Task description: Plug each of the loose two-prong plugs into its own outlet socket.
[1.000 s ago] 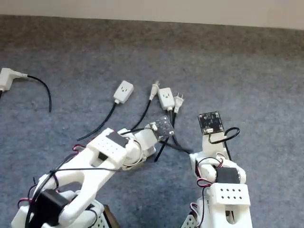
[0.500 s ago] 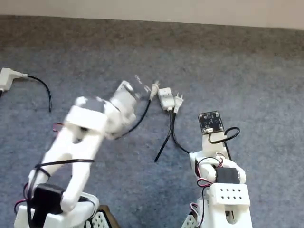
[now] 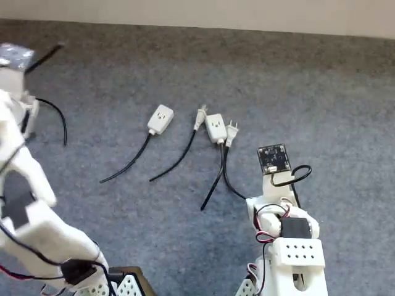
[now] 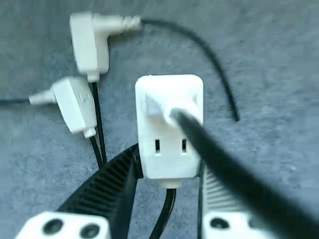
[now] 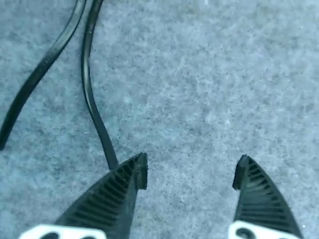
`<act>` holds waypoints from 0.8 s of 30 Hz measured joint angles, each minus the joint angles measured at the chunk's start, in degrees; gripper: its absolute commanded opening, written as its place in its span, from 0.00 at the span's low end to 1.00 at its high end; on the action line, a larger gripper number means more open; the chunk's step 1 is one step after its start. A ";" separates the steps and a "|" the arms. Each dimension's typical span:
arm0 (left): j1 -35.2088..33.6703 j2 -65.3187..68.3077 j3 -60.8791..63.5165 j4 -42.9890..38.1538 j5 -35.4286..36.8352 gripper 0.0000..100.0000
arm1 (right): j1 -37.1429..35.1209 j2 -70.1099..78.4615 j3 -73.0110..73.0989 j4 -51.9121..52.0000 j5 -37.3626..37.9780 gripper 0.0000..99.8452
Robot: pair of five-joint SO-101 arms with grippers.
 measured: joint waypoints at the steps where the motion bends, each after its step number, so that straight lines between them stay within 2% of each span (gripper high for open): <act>1: -1.14 3.60 -3.60 1.14 -0.09 0.02 | 0.00 0.00 0.00 0.00 0.00 0.27; 8: -4.75 26.20 -26.73 8.09 -0.18 0.03 | 0.00 0.00 0.62 0.00 0.00 0.27; 13: -6.33 37.19 -41.41 13.98 -0.18 0.14 | 0.00 0.00 0.62 0.00 0.00 0.27; 19: -6.77 42.55 -58.81 21.80 -0.18 0.27 | 0.00 0.00 0.62 0.00 0.00 0.27; 24: -6.77 43.43 -68.66 26.55 -0.18 0.28 | 0.00 0.00 0.62 0.00 0.00 0.27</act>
